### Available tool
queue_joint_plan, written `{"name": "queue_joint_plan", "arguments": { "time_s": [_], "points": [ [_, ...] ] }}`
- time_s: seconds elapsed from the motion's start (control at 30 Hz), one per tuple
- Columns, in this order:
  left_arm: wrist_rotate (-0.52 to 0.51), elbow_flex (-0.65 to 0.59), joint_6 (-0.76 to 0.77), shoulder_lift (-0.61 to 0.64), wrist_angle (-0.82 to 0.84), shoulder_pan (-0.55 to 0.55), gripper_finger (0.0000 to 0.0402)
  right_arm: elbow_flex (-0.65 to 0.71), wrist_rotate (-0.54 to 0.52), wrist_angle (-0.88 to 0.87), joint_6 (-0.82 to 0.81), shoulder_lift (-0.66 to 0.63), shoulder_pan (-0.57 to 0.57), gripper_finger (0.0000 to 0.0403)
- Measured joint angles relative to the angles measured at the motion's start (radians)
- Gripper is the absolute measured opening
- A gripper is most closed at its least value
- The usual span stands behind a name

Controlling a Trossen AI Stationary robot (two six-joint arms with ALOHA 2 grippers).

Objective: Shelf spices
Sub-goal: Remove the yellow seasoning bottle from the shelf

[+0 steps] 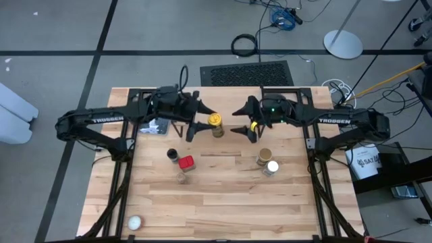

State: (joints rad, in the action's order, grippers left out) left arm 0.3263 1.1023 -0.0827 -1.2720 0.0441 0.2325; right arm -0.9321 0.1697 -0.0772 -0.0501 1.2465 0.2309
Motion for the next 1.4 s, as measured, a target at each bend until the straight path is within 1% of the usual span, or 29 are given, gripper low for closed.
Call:
{"name": "queue_joint_plan", "arguments": {
  "time_s": [0.07, 0.37, 0.43, 0.53, 0.73, 1.03, 1.4],
  "points": [
    [-0.027, 0.0, -0.001, 0.0, -0.004, -0.022, 0.024, 0.0, -0.018, 0.003, -0.003, 0.0, -0.02, 0.0336],
    [-0.132, 0.0, -0.001, 0.0, -0.018, -0.089, 0.024, 0.0, -0.016, 0.087, -0.028, 0.004, -0.102, 0.0336],
    [-0.155, 0.0, -0.001, 0.0, -0.023, -0.099, 0.024, 0.0, -0.018, 0.122, -0.034, 0.014, -0.113, 0.0336],
    [-0.176, 0.0, -0.002, -0.002, -0.022, -0.11, 0.024, 0.0, -0.049, 0.193, -0.036, 0.039, -0.13, 0.0337],
    [-0.208, 0.0, -0.002, -0.003, -0.018, -0.118, 0.024, 0.0, -0.068, 0.25, -0.02, 0.097, -0.135, 0.0352],
    [-0.209, 0.001, -0.002, -0.018, -0.008, -0.117, 0.024, 0.0, -0.066, 0.355, -0.014, 0.146, -0.135, 0.0357],
    [-0.208, 0.001, -0.002, -0.049, -0.016, -0.117, 0.024, 0.0, -0.064, 0.357, -0.013, 0.146, -0.135, 0.0352]
  ]
}}
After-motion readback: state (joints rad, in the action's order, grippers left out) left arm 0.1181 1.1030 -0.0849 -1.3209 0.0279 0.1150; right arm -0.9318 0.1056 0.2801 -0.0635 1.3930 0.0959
